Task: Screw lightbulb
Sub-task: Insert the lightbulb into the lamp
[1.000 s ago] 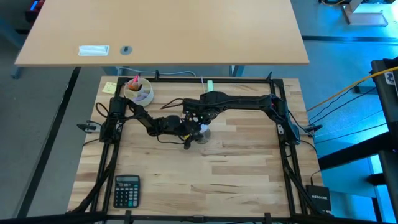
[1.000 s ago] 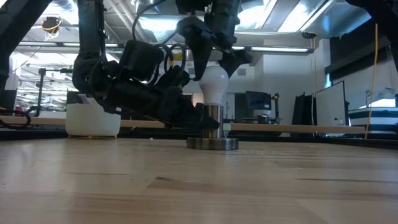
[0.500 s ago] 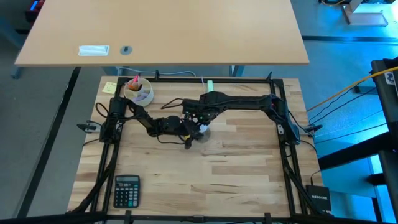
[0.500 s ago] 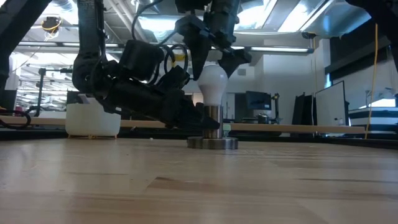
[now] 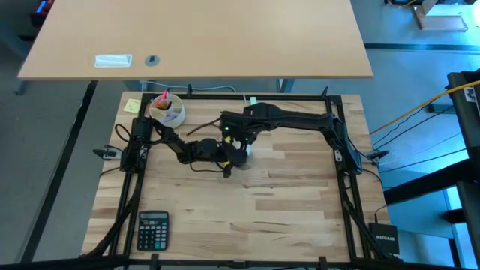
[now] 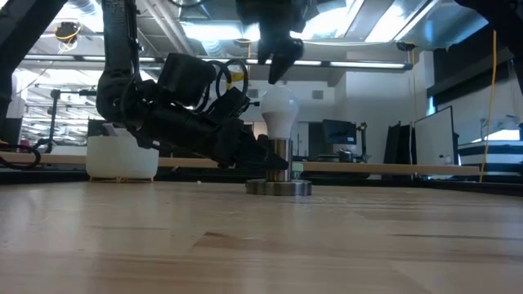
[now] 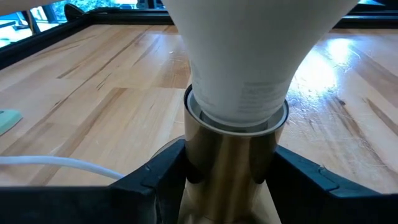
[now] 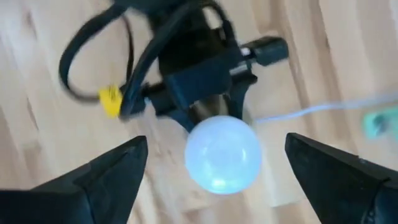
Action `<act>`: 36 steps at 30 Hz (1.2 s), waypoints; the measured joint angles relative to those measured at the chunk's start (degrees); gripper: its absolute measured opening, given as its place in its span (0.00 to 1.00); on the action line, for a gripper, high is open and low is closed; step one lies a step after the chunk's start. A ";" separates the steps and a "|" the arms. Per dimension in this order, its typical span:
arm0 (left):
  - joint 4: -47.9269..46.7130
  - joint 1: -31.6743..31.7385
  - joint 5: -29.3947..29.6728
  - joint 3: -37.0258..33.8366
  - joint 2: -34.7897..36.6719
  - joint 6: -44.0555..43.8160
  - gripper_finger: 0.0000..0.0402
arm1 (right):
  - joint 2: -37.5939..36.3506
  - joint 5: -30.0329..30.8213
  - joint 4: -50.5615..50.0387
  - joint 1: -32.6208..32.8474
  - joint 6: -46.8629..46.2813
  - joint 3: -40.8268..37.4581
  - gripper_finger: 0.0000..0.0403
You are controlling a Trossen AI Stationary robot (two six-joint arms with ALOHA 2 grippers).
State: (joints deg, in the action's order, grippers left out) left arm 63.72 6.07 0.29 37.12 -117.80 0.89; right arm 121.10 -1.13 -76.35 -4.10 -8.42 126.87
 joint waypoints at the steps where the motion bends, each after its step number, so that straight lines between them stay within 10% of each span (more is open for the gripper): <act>1: -0.02 -0.02 -0.08 0.00 0.00 0.00 0.47 | 0.01 0.08 -0.77 0.00 3.85 0.35 0.95; 10: -0.07 -0.04 -0.31 -0.02 0.00 -0.33 0.47 | 0.03 4.02 -4.85 0.00 30.12 -2.21 0.99; 36: -0.07 -0.07 -0.50 -0.04 -0.07 -0.42 0.47 | 0.07 0.05 6.00 -0.42 34.27 -11.61 0.93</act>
State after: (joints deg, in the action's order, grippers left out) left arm 63.66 6.00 -0.21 37.08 -117.86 0.46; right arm 121.17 -1.08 -70.35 -4.51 25.85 115.26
